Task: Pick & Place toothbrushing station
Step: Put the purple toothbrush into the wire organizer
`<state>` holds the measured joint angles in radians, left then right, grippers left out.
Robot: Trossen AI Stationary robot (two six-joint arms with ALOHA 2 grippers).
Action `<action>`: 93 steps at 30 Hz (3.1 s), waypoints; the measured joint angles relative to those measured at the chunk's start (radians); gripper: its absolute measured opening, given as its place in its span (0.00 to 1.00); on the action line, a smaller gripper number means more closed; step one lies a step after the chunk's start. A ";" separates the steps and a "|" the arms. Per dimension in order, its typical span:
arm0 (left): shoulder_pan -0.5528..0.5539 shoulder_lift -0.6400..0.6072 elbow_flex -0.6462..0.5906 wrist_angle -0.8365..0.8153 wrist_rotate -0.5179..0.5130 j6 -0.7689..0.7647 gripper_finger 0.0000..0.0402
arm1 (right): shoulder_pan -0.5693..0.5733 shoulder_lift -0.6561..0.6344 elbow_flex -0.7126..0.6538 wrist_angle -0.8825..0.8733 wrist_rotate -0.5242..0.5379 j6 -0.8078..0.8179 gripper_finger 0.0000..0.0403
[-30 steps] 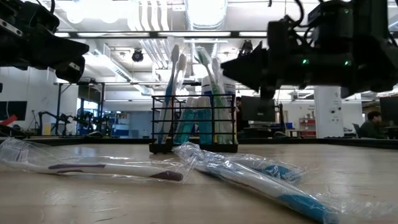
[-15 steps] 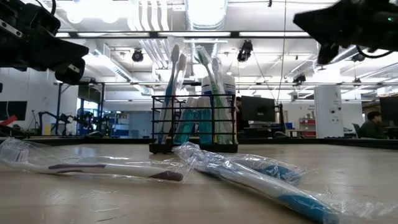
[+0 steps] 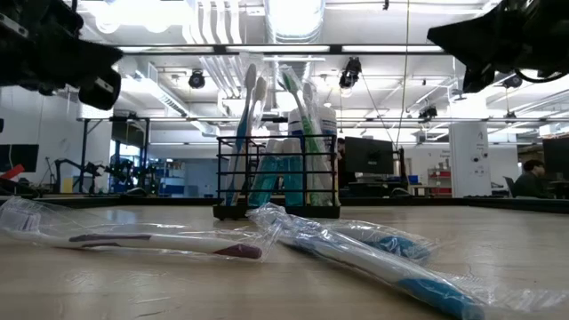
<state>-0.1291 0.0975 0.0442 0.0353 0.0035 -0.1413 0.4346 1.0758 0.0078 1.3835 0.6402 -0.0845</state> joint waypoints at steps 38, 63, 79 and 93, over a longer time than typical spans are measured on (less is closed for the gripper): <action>-0.350 1.374 1.076 -0.732 -0.124 -0.071 0.56 | 0.000 -0.054 0.000 -0.131 -0.069 0.111 0.02; -0.418 1.763 1.114 -0.619 -0.041 -0.108 0.57 | -0.001 -0.052 0.001 -0.147 -0.065 0.111 0.02; -0.419 1.773 1.110 -0.612 -0.055 -0.058 0.05 | -0.001 -0.052 0.001 -0.147 -0.064 0.116 0.02; -0.473 1.633 1.225 -1.012 -0.326 -0.009 0.00 | -0.001 -0.052 0.001 -0.147 -0.064 0.127 0.02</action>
<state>-0.6022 1.7304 1.2693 -0.9771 -0.3227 -0.1503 0.4339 1.0233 0.0086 1.2362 0.5762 0.0424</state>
